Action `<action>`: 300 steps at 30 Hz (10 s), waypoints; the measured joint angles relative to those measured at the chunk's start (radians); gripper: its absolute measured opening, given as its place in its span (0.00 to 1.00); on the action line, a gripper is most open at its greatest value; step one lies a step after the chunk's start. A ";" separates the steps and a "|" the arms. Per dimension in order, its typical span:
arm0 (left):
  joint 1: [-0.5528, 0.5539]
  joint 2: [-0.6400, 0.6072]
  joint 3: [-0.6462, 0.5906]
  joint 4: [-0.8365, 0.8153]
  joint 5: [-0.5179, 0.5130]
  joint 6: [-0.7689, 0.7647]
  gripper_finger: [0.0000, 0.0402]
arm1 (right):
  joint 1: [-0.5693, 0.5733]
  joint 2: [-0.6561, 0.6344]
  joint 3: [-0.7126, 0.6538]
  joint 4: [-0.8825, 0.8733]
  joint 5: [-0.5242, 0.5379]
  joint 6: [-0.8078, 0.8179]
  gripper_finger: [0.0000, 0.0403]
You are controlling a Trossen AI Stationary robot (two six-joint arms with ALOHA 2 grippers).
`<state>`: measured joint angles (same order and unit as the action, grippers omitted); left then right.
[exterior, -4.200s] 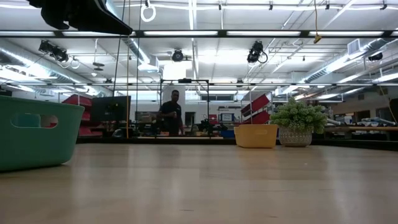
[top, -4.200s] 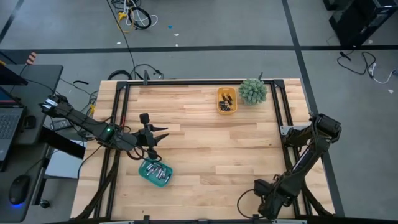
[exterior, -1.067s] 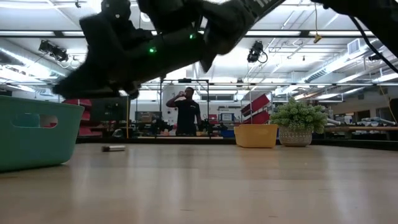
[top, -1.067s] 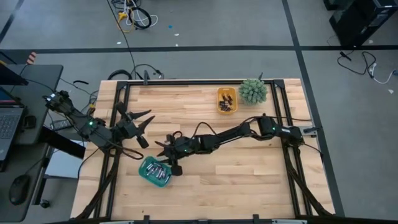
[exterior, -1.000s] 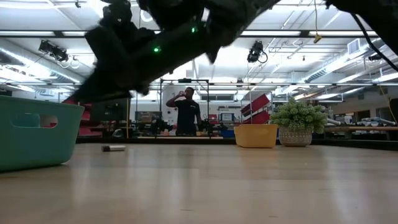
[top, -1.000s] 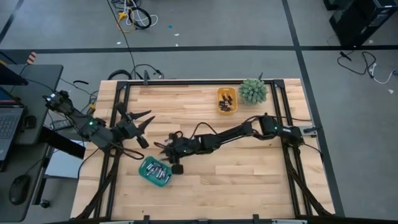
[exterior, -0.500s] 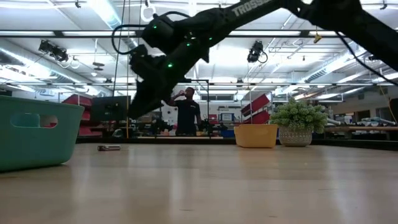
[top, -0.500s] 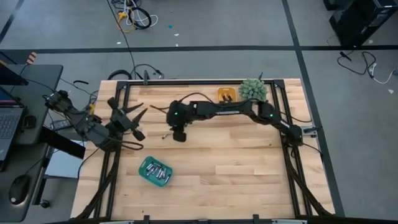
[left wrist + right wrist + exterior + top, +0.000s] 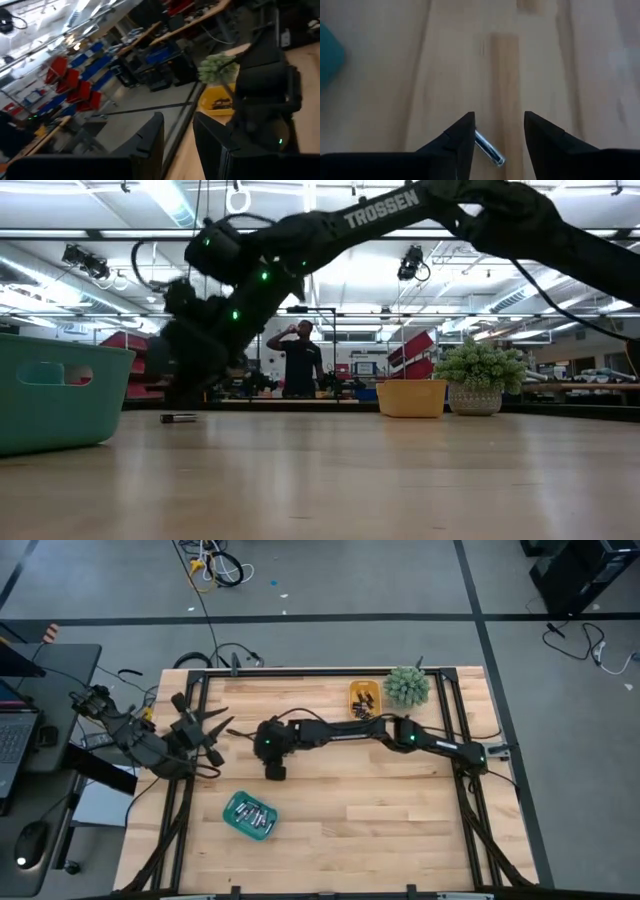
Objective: Sort batteries
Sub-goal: Put the silver battery into the green bin, then return to Home Position
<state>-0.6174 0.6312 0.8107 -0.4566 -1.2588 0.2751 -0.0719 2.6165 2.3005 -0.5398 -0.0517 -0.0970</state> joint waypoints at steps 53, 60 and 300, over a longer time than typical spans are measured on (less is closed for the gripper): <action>0.000 0.004 -0.004 -0.166 0.156 -0.377 0.26 | 0.180 -0.105 -0.164 0.409 -0.252 -0.058 0.03; 0.000 0.012 -0.035 -0.166 0.168 -0.433 0.26 | 0.212 -0.102 -0.167 0.403 -0.146 0.016 0.26; 0.702 -0.604 -0.803 0.809 1.173 -0.437 0.12 | 0.122 -2.610 -2.295 0.755 0.154 -0.036 0.30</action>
<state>0.0849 0.0267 0.0074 0.3527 -0.0860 -0.1619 0.0499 0.0063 0.0059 0.2153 0.1028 -0.1332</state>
